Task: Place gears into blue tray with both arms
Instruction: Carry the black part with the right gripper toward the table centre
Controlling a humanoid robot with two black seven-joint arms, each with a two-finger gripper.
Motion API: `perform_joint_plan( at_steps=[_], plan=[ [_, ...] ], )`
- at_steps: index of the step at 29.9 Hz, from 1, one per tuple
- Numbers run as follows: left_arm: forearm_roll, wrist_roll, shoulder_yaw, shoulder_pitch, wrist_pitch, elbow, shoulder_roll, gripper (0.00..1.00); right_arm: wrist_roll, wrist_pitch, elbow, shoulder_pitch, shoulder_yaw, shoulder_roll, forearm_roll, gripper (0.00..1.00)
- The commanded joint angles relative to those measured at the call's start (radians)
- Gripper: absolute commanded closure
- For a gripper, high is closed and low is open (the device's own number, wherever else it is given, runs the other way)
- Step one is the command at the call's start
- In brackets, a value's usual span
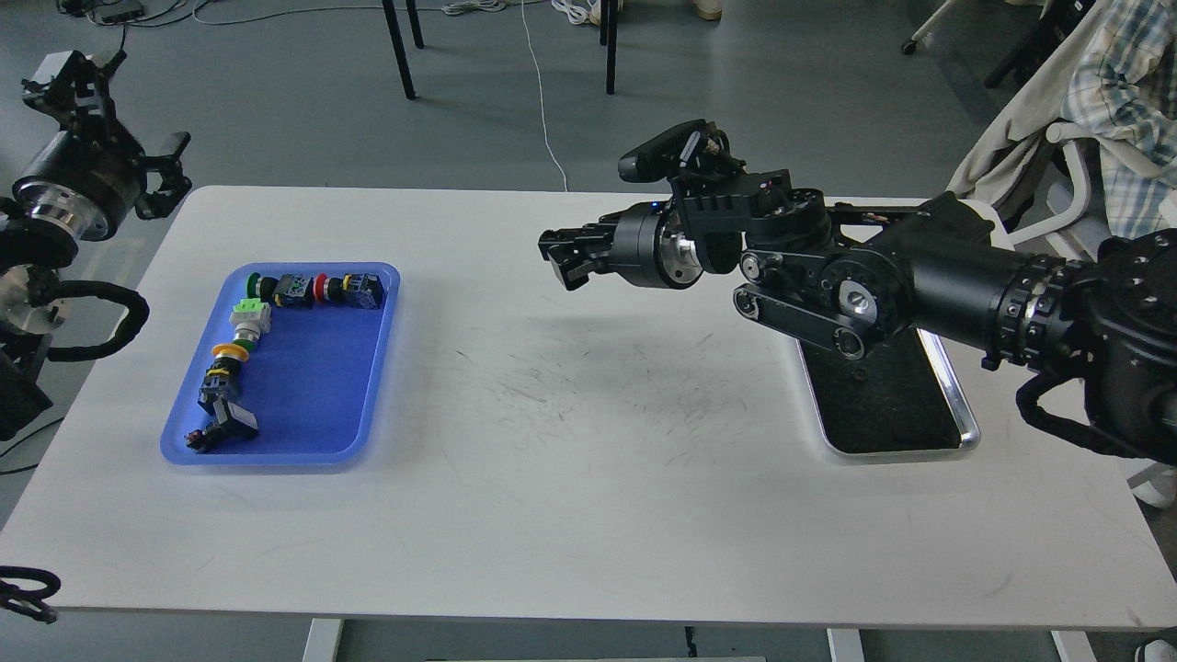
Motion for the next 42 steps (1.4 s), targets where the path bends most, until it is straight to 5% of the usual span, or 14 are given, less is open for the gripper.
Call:
perform_joint_plan(
  at_steps=[1, 25, 29, 42],
  plan=[
    [0.000, -0.002, 0.000, 0.001, 0.000, 0.000, 0.010, 0.01, 0.009, -0.023, -0.001, -0.006, -0.009, 0.028, -0.037, 0.99],
    [-0.002, -0.002, -0.002, 0.002, 0.000, 0.000, 0.051, 0.01, 0.040, -0.174, -0.066, -0.158, -0.169, 0.028, -0.220, 0.99],
    [-0.002, -0.002, -0.002, 0.002, 0.000, -0.001, 0.064, 0.01, 0.040, -0.297, -0.056, -0.190, -0.170, 0.028, -0.269, 0.99],
    [0.000, -0.003, -0.002, 0.002, 0.000, -0.001, 0.073, 0.01, 0.067, -0.450, -0.063, -0.298, -0.174, 0.028, -0.430, 0.99]
  ],
)
